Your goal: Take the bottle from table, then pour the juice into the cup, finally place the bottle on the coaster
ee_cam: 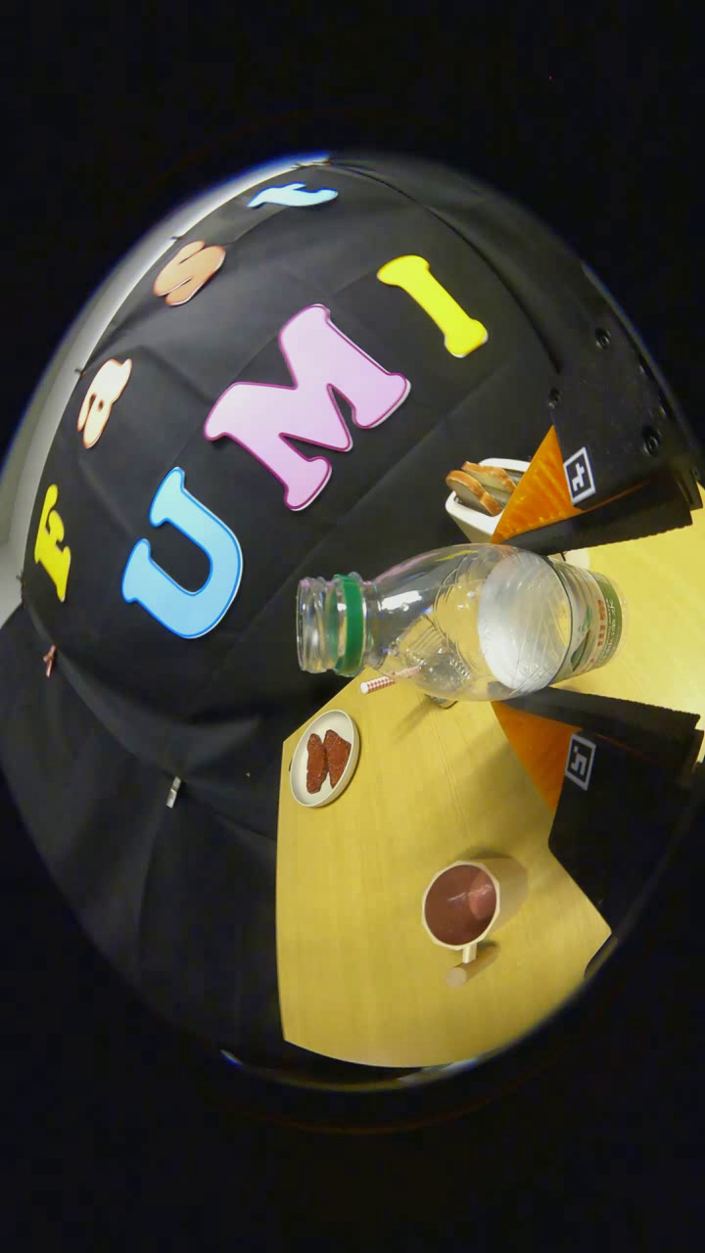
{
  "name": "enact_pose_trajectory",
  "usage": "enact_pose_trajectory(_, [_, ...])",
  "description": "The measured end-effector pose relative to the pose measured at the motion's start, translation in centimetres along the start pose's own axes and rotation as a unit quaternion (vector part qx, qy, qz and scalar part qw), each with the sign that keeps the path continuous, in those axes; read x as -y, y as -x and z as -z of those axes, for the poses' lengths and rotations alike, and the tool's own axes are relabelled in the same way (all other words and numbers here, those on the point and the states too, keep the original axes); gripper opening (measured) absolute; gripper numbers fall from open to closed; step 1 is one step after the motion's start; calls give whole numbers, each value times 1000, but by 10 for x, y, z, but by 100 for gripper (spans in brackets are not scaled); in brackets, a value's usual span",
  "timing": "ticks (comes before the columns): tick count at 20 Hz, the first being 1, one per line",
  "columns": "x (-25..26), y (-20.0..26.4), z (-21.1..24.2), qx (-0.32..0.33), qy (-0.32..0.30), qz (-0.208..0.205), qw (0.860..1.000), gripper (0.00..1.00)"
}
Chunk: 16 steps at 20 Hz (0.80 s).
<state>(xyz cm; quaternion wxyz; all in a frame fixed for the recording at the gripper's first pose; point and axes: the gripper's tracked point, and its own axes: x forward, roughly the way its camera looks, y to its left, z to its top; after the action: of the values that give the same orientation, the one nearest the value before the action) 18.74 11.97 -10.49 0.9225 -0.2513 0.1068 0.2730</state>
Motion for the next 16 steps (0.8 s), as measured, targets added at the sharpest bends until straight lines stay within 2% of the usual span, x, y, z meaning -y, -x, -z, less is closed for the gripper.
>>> enact_pose_trajectory(5, [-18,-9,21,25,-107,-29,994,70])
enact_pose_trajectory(11, [-31,-38,32,47,-209,-59,975,71])
enact_pose_trajectory(16, [-26,-63,45,64,-233,-42,970,72])
